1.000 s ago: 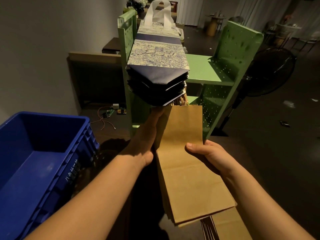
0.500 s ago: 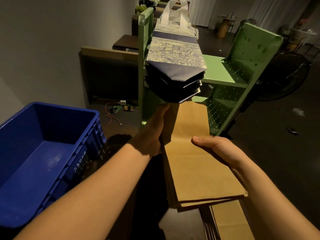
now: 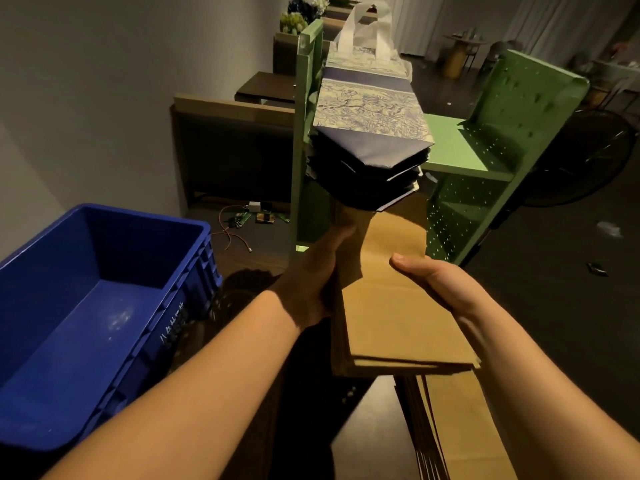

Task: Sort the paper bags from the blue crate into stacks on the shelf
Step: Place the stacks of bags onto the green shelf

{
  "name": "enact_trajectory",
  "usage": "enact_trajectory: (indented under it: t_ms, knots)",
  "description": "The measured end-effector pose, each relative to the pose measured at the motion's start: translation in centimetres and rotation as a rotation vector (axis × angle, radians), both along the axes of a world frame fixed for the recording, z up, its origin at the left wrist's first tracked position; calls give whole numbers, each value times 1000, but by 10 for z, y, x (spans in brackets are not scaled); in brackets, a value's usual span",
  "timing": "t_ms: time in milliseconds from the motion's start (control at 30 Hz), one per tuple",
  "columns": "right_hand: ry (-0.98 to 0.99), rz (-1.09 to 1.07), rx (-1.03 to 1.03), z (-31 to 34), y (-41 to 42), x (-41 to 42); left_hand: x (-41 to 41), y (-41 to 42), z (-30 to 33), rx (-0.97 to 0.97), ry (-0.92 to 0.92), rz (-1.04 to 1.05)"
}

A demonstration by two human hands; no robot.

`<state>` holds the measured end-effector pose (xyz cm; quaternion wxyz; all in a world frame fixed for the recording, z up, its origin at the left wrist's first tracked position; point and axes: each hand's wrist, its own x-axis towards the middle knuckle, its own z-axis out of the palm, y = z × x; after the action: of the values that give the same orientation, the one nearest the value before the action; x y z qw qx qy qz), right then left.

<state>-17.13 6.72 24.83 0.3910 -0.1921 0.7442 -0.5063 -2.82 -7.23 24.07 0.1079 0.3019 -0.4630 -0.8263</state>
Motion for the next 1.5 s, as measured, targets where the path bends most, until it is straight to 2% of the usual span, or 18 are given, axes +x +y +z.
enact_trajectory:
  t_ms: [133, 267, 400, 500, 633, 767, 900, 1067, 1167, 1267, 1333, 1400, 1500]
  knots:
    - [-176, -41, 19, 13, -18, -6, 11, 1, 2, 38, -24, -128]
    - [-219, -68, -3, 21, -38, -17, 24, -4, 2, 68, -34, -163]
    - [-161, -89, -20, 27, -60, -25, 32, -17, -3, 115, -32, -147]
    - [-130, -119, -59, 27, -74, -26, 30, -24, -3, 197, 5, -86]
    - [-209, -125, -18, 26, -86, -25, 22, -31, -3, 272, 45, 48]
    - [-160, -140, -26, 25, -98, -28, 14, -41, -9, 325, 38, 158]
    - [-160, -175, -47, 18, -110, -31, 7, -46, -17, 350, 21, 230]
    - [-135, -200, -87, 10, -122, -35, -1, -46, -17, 289, 18, 279]
    - [-111, -166, -78, 2, -117, -34, -3, -46, -22, 188, 10, 329]
    - [-23, -273, -153, -7, -95, -15, 4, -44, -40, 5, 21, 360]
    - [122, -354, -273, -20, -69, 3, 14, -39, -57, -264, 61, 362]
    - [286, -273, -417, -40, -43, 24, 23, -35, -73, -580, 117, 338]
    - [509, -80, -363, -71, -29, 37, 25, -34, -85, -901, 104, 275]
